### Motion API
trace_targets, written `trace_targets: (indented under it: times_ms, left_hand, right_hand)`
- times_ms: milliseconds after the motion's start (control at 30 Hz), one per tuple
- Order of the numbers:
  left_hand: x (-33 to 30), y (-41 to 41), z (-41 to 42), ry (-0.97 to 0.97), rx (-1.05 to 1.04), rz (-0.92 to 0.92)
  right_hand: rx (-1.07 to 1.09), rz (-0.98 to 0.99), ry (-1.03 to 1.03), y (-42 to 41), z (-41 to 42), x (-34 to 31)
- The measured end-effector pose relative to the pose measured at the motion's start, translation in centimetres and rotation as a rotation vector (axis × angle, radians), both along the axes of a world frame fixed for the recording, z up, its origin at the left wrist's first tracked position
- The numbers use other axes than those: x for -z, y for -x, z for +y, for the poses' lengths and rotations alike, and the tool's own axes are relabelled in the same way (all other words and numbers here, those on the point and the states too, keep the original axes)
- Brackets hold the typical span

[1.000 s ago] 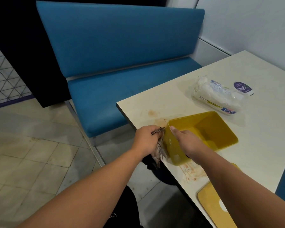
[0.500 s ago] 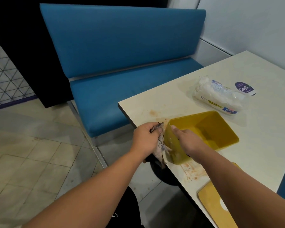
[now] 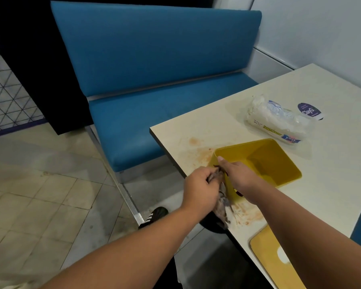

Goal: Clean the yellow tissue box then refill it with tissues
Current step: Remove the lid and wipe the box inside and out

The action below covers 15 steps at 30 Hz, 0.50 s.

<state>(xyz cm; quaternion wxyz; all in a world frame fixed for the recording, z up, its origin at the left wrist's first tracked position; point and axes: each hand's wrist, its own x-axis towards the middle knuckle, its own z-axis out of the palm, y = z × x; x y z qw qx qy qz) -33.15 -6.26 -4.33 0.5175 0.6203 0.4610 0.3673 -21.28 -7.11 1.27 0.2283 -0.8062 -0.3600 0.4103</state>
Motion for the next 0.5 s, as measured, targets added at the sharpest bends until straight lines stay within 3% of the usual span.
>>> trace_targets:
  times_ms: [133, 333, 500]
  left_hand:
    - [0.9, 0.5, -1.8, -0.130, 0.088, 0.003]
    - [0.7, -0.1, -0.8, -0.084, -0.040, -0.023]
    - [2.5, 0.4, -3.5, -0.116, 0.059, 0.017]
  right_hand:
    - [-0.006, 0.002, 0.008, 0.0, -0.1, 0.0]
    - [-0.035, -0.013, -0.009, 0.1, -0.1, 0.0]
    - [-0.060, -0.085, -0.014, 0.4, -0.2, -0.2]
